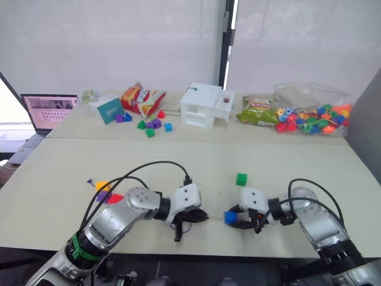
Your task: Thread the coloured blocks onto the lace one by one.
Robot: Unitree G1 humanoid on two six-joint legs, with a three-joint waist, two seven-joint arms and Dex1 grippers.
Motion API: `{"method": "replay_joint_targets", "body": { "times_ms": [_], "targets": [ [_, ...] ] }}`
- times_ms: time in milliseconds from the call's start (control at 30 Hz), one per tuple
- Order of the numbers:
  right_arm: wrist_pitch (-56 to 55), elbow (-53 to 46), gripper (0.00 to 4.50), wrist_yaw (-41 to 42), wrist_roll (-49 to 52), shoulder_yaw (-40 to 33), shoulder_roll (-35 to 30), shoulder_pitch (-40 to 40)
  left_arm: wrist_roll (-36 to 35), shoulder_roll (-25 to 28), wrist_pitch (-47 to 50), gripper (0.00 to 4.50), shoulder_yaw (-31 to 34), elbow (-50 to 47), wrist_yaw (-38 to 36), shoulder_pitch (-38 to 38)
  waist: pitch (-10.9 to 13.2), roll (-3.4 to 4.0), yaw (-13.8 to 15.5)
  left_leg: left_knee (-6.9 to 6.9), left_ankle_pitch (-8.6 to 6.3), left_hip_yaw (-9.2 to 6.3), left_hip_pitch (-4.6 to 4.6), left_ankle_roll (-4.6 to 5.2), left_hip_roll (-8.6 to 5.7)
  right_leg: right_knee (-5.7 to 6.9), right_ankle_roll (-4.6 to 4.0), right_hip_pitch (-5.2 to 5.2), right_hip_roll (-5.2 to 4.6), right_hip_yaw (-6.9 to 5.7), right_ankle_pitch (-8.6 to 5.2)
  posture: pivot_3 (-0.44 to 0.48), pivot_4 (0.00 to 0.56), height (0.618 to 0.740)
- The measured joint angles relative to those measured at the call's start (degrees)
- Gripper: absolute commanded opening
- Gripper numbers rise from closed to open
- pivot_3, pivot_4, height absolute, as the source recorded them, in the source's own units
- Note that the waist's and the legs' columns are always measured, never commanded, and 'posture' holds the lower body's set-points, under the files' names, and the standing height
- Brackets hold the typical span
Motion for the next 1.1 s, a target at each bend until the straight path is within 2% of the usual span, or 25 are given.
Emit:
{"method": "replay_joint_targets", "body": {
  "times_ms": [567, 1100],
  "targets": [
    [1.82, -1.48, 1.28, -0.32, -0.35, -0.21, -0.11, 0.23, 1.23, -2.14, -0.24, 0.0, -1.39, 2.22, 0.7, -0.63, 0.0, 0.0, 0.06, 0.0, 0.0, 0.0, 0.0, 0.0, -0.01, 0.0, 0.0, 0.01, -0.01, 0.0, 0.0, 0.0, 0.15, 0.74],
    [2.29, -1.87, 1.28, -0.55, -0.7, -0.26, -0.11, 0.42, -0.08, -1.19, -0.23, 0.0, -0.39, 0.39, -0.26, -0.63, 0.0, 0.0, 0.04, 0.0, 0.0, -0.01, 0.01, 0.0, 0.0, 0.0, 0.0, 0.01, -0.01, 0.0, 0.0, 0.0, 0.15, 0.74]
  ]
}}
